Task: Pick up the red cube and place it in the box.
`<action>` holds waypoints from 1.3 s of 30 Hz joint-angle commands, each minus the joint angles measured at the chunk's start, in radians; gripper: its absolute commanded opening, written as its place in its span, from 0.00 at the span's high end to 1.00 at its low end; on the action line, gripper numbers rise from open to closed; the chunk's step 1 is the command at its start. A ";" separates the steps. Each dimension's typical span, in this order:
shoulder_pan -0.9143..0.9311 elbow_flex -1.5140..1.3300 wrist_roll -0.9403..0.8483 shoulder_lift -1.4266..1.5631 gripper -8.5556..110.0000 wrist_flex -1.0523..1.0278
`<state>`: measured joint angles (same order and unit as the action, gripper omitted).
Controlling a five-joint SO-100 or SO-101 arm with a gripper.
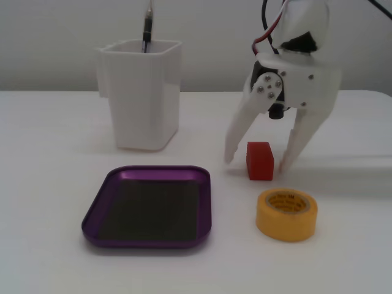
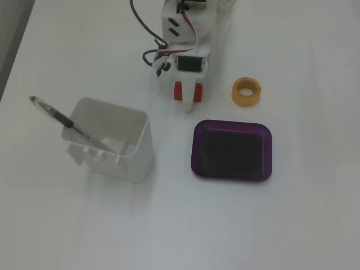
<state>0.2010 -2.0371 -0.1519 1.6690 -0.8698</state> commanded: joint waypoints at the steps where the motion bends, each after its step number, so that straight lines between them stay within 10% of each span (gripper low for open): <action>1: 0.038 0.034 -0.026 -0.038 0.73 0.051; 10: 0.061 0.026 -0.106 -0.089 0.94 0.054; 29: -0.160 0.038 0.002 0.641 0.93 -0.058; 39: -0.272 0.040 0.178 0.502 0.93 0.233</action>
<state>-0.0614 -2.0172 -0.0107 2.2411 -0.6949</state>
